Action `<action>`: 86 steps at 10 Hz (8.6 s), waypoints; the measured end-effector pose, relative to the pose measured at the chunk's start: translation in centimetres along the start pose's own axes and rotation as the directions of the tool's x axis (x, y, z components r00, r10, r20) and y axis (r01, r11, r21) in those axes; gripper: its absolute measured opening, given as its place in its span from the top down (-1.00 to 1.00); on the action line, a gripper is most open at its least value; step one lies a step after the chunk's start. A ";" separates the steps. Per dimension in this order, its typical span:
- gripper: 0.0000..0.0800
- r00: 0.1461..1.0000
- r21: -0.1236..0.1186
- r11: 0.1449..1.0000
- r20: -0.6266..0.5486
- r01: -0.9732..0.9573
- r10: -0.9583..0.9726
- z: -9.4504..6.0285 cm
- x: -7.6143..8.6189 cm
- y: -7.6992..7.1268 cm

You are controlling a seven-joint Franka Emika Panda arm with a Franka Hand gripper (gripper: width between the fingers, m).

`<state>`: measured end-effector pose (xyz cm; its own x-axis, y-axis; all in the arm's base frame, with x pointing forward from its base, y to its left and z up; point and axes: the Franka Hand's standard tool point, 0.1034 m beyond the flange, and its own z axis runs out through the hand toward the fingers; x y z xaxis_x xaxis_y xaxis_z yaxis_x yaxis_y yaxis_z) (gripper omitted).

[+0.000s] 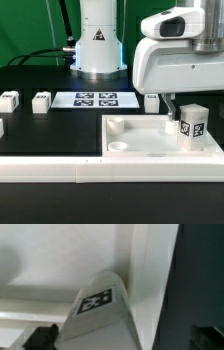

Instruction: Assemble square table

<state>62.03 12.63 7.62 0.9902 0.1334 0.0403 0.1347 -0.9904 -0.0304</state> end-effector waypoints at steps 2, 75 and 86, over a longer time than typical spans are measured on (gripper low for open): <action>-0.62 0.994 -0.001 0.994 0.001 0.109 -0.109 0.0 0.0 0.4; -0.62 0.932 -0.024 0.933 0.055 -0.358 0.359 -1.9 -1.3 1.1; -0.62 0.989 -0.014 0.991 0.060 -0.135 0.136 -1.2 -2.8 2.2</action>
Offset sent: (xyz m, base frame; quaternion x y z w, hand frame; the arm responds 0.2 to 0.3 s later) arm -0.0008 -0.0006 0.0026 -0.0026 0.0021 -0.1283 0.9917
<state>59.53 10.09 8.66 0.9997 -0.0002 -0.0245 -0.0007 -0.9998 -0.0213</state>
